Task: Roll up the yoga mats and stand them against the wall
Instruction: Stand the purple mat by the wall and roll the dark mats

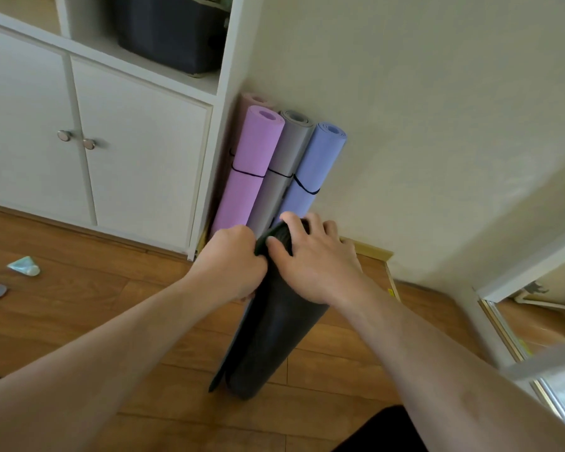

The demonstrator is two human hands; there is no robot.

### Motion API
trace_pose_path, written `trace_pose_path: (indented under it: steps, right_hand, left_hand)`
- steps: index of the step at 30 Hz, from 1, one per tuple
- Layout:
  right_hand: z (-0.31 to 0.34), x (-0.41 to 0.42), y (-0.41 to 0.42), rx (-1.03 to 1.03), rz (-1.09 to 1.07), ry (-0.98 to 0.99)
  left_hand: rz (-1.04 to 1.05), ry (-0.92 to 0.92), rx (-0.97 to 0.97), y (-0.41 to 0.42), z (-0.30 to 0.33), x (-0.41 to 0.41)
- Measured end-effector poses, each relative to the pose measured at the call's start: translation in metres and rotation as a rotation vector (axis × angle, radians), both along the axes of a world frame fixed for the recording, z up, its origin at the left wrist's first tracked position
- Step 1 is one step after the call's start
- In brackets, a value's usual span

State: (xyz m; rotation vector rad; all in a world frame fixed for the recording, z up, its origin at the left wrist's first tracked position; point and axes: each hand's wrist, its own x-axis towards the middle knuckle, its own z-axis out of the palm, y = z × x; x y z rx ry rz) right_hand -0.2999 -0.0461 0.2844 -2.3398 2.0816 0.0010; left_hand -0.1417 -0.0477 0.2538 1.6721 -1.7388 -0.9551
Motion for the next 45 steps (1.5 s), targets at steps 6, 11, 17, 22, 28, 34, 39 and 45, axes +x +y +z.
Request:
trace_pose_path:
  steps: [6,11,17,22,28,34,39,45]
  right_hand:
    - [-0.002,-0.009,0.0,-0.072,-0.001,-0.023]
    - [-0.002,-0.008,-0.008,-0.02,-0.001,-0.025]
    - [0.0,-0.006,-0.006,-0.068,0.025,-0.077]
    - [0.003,-0.015,-0.009,-0.088,-0.011,-0.159]
    - [0.004,-0.017,-0.017,-0.09,-0.069,-0.222]
    - [0.011,-0.004,-0.025,-0.012,-0.312,-0.365]
    - [0.029,-0.003,-0.024,0.151,-0.317,-0.715]
    - [0.032,-0.045,-0.014,0.292,-0.261,-0.853]
  left_hand:
    - [-0.076,-0.107,-0.063,0.003,-0.012,-0.003]
    - [-0.094,-0.189,-0.083,0.005,-0.013,0.004]
    - [-0.05,-0.05,0.003,0.014,-0.006,0.012]
    - [-0.059,-0.074,-0.099,0.026,-0.009,-0.008]
    - [-0.025,-0.01,-0.157,0.031,-0.016,-0.026]
    - [-0.09,-0.205,-0.175,0.051,-0.038,-0.06]
    - [0.114,-0.128,-0.247,0.035,-0.047,-0.063]
    - [0.03,-0.078,-0.17,0.011,-0.035,-0.043]
